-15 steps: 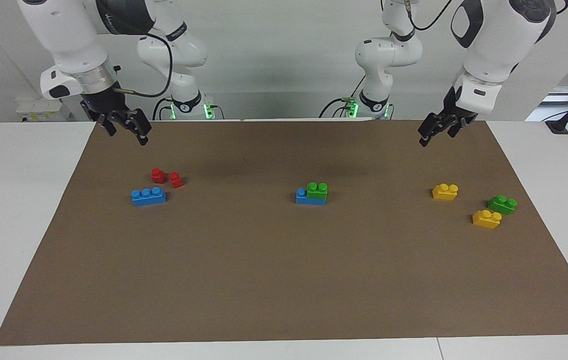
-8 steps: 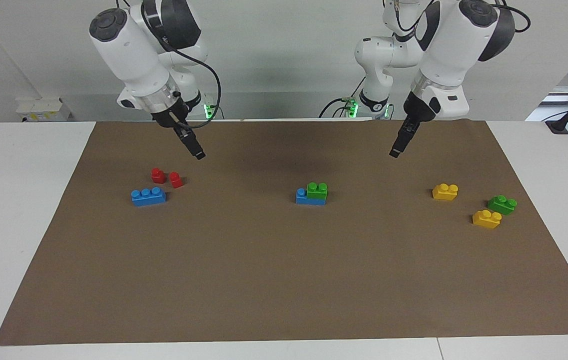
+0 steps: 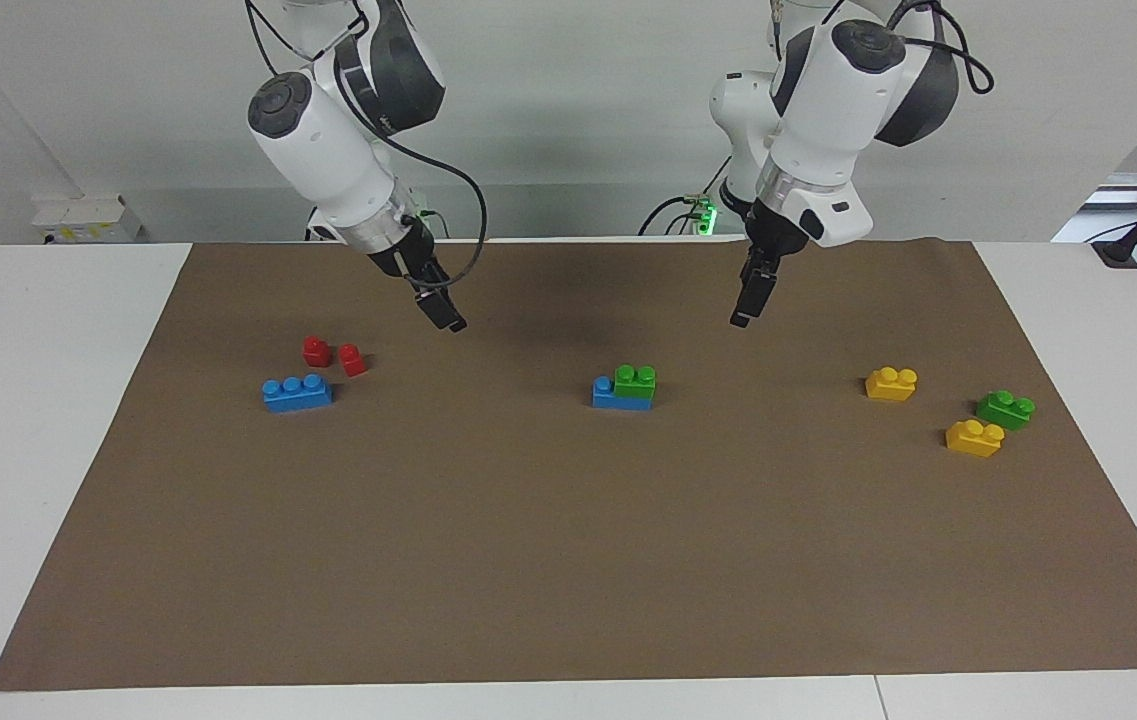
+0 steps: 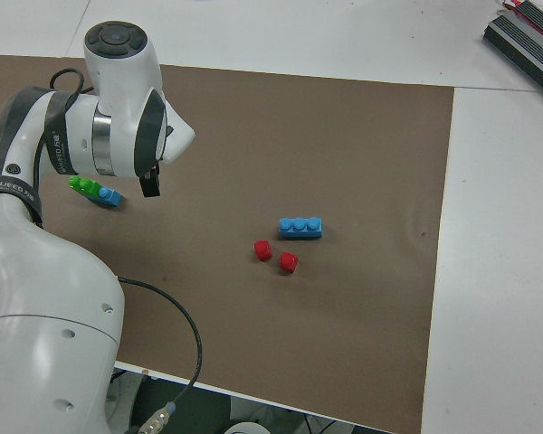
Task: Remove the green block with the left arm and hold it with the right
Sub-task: 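Move the left gripper and the right gripper toward the joined brick, then lower the left gripper onto the green end while the right gripper approaches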
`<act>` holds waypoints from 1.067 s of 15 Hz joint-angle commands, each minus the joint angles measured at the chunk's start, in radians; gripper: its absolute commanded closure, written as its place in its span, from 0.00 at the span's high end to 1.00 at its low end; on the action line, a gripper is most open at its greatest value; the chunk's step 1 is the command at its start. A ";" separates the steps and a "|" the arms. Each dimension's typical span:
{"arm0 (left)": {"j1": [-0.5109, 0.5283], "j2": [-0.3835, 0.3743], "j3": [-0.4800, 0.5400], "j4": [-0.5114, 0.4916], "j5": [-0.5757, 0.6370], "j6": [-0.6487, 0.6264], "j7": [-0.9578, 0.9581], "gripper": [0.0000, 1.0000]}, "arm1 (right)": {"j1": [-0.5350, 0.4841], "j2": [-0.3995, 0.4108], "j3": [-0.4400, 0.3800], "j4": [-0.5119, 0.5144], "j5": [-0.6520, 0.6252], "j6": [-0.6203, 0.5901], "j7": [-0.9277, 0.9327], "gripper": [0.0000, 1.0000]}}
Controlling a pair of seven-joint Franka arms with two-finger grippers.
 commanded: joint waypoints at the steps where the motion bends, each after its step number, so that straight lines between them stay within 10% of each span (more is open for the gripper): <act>1: -0.053 0.064 0.015 0.006 -0.005 0.057 -0.127 1.00 | 0.022 -0.004 -0.004 -0.041 0.053 0.055 0.019 0.96; 16: -0.180 0.199 0.017 -0.088 0.129 0.212 -0.471 1.00 | 0.155 0.120 -0.004 -0.107 0.259 0.389 0.262 0.96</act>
